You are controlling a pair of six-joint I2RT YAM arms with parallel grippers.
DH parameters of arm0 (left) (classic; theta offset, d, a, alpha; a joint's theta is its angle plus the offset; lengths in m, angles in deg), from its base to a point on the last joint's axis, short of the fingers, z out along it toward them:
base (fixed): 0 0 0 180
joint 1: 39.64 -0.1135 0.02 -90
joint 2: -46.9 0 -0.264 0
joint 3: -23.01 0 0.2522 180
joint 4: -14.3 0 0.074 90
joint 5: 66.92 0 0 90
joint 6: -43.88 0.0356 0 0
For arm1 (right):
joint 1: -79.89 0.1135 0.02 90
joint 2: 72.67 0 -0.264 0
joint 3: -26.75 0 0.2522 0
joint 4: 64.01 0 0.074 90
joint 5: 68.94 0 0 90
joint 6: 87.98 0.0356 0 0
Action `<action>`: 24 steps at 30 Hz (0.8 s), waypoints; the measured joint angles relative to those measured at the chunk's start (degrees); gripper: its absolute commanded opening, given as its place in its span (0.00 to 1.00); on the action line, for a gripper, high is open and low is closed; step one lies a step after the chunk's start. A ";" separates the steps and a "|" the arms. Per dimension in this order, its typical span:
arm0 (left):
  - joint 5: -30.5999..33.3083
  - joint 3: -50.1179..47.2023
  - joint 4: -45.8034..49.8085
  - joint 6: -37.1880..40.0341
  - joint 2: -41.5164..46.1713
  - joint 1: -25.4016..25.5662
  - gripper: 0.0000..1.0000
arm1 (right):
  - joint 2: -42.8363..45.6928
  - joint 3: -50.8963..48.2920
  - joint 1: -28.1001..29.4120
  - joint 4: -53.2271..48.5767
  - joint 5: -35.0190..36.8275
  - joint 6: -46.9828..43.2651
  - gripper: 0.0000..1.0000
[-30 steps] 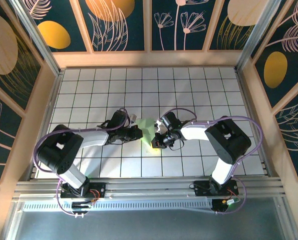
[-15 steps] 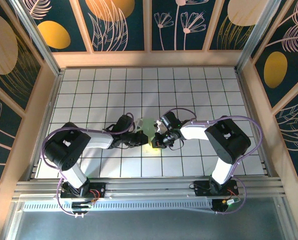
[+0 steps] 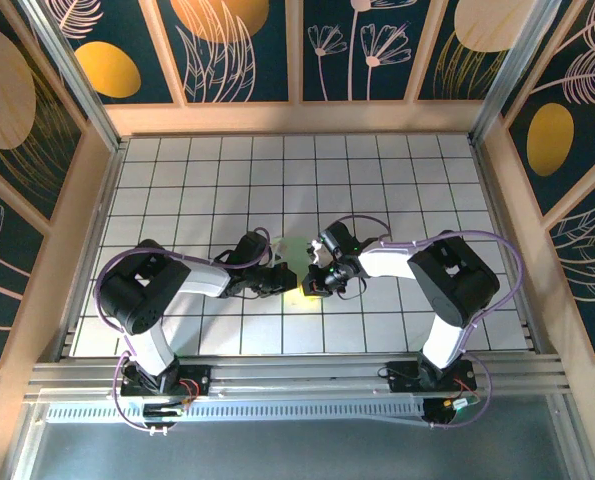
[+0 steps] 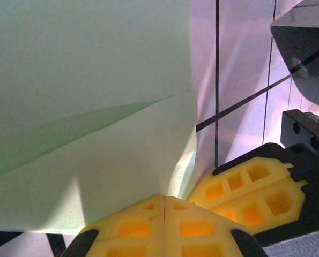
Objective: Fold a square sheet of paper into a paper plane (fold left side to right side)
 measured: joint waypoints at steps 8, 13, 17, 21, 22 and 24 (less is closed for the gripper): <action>0.90 1.25 2.60 -0.63 -0.04 0.11 0.00 | -0.24 0.52 0.11 -0.85 0.22 -0.04 0.00; 0.92 1.55 3.34 -0.66 -0.04 -0.04 0.00 | -0.57 1.05 0.11 -1.64 0.22 -0.22 0.00; 0.76 1.60 3.58 -0.46 -0.04 -0.70 0.00 | -0.61 1.16 0.11 -1.81 0.22 -0.26 0.00; 0.52 1.60 3.85 0.24 -0.02 -2.78 0.00 | -0.61 1.16 0.22 -1.81 0.22 -0.46 0.00; 0.46 1.60 3.89 0.48 -0.02 -3.17 0.00 | -0.63 1.16 0.22 -1.81 0.22 -0.46 0.00; 0.42 1.57 3.89 0.94 -0.02 -3.89 0.00 | -0.66 1.16 0.22 -1.84 0.20 -0.46 0.00</action>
